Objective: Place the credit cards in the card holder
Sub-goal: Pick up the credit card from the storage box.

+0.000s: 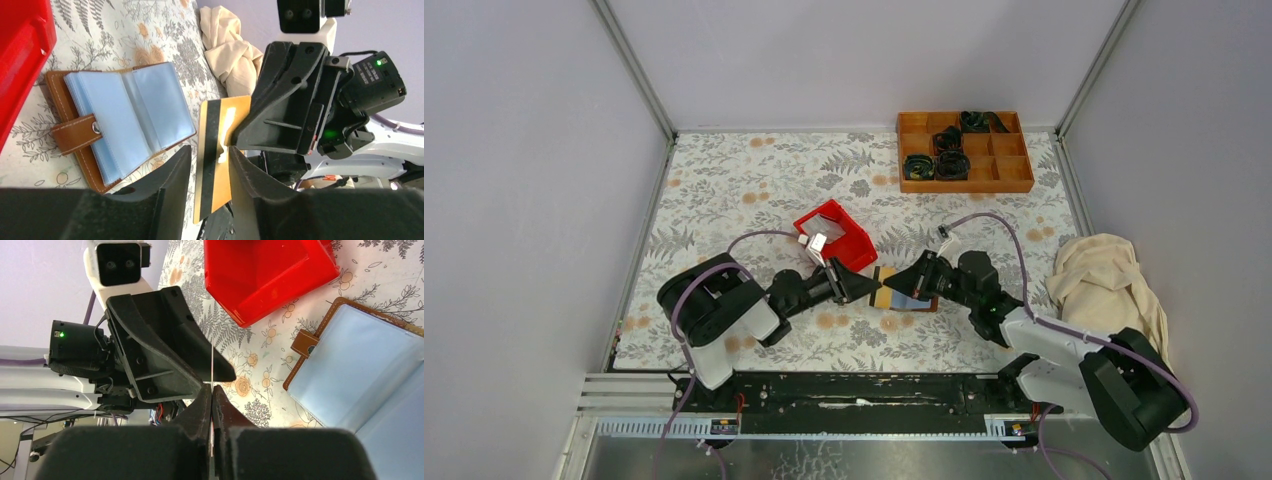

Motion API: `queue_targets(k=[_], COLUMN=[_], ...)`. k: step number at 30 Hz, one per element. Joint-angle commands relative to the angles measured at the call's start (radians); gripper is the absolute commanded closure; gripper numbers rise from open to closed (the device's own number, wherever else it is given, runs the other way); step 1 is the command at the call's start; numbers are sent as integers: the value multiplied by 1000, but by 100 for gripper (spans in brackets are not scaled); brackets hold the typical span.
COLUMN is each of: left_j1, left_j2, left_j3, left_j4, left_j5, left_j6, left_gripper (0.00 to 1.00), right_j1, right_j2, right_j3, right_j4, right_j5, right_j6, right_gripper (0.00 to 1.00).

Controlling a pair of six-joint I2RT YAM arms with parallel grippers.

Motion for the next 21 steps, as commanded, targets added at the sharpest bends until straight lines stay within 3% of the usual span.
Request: queue_targets(k=[1, 4, 11, 21], left_j1=[-8, -8, -19, -76], left_j2=[-26, -58, -121, -161], left_j3=[22, 21, 41, 116], left_j4=[-1, -104, -361, -610], left_j5=[-63, -99, -209, -299], left_j6=[31, 67, 164, 268], left_gripper=[55, 47, 46, 46], right_j1=[6, 7, 6, -15], right_j2=[-76, -129, -195, -45], right_j3=[24, 49, 109, 226], right_j4=[-62, -190, -430, -584], right_j5=[10, 71, 251, 379], right_j6=[-20, -63, -129, -163], right_gripper=[100, 100, 100, 100])
